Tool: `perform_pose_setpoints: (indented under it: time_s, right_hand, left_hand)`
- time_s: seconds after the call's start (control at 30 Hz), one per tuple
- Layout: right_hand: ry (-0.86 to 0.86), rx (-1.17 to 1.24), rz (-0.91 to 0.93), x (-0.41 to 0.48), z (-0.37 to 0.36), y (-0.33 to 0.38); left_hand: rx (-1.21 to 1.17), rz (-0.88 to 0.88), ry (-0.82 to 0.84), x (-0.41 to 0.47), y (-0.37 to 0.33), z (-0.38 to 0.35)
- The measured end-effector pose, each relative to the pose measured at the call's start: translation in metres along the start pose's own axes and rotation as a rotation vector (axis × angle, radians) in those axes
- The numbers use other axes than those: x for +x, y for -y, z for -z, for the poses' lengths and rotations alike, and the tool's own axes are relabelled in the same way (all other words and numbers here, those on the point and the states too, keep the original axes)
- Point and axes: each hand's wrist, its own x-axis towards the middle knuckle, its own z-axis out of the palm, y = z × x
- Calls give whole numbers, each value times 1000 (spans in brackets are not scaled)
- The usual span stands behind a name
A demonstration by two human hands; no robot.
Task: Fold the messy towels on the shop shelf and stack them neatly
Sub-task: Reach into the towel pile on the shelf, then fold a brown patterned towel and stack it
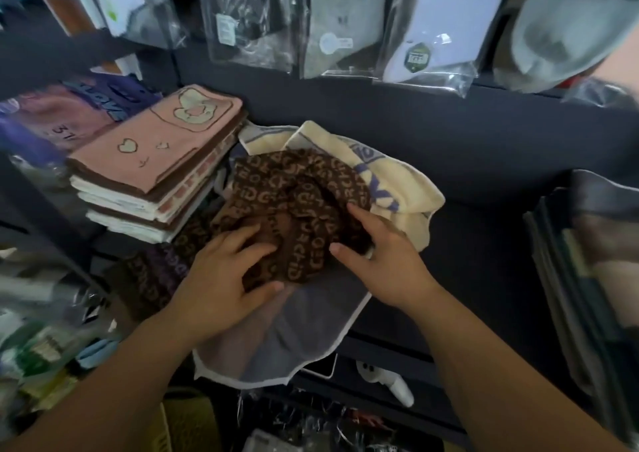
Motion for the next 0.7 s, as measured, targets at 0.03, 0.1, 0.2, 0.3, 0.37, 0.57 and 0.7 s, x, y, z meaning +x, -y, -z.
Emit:
perform_pose_setpoints:
  time_s: [0.03,0.1,0.2,0.3,0.37,0.57,0.7]
  right_hand:
    - [-14,-14,-11,5,-3,2]
    - [-58,-61,-26,12,-9,3]
    - [-55,-120,-62,14,-12,8]
    - [-64,-259,-77,12,-19,12]
    - [-151,-274,-46,12,-23,10]
    - [-332,-20,122,12,-11,5]
    - [-404,323,-7,4,25,11]
  left_hand:
    - [-54,-12,-3,-2,5,2]
    - [-93,-37,-39,-4,11,9]
    - [-56,-66,-92,-6,15,19]
    - [-56,-73,-105,-9,17,21]
    - [-86,-74,-112,-12,17,20]
    - [-170,53,-237,-13,12,28]
    - [-98,233,-233,-2,18,34]
